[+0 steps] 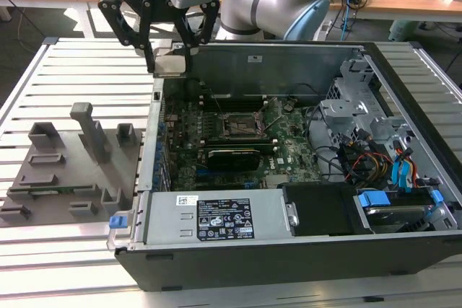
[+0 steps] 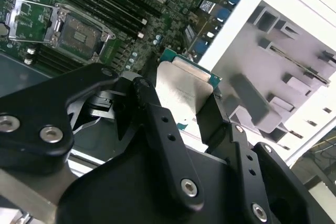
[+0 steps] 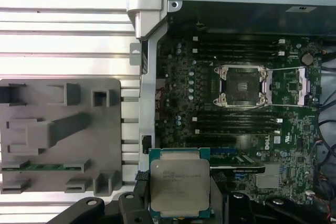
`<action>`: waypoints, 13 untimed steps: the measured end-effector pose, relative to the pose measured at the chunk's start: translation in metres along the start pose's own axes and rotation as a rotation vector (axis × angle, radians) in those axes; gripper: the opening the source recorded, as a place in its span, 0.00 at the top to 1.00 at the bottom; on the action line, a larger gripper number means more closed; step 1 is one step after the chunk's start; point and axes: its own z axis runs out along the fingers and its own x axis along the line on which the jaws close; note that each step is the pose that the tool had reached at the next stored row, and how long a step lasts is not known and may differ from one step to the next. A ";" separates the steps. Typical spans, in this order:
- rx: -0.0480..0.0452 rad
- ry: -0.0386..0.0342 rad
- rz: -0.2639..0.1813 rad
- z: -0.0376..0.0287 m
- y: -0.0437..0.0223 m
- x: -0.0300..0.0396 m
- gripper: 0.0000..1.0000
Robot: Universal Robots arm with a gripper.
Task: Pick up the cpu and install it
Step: 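Pick up the cpu and move it towards the insertion slot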
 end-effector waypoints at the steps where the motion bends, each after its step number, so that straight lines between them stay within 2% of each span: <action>1: 0.0001 0.0001 0.000 0.0007 0.0010 -0.0015 0.46; 4: -0.0001 0.0006 0.000 0.0041 0.0065 -0.0115 0.46; 5: 0.0001 0.0009 0.000 0.0057 0.0093 -0.0171 0.46; 7: 0.0000 0.0010 0.000 0.0068 0.0116 -0.0221 0.46; 11: 0.0002 0.0012 0.000 0.0098 0.0184 -0.0449 0.46; 13: 0.0003 0.0012 0.000 0.0108 0.0199 -0.0508 0.46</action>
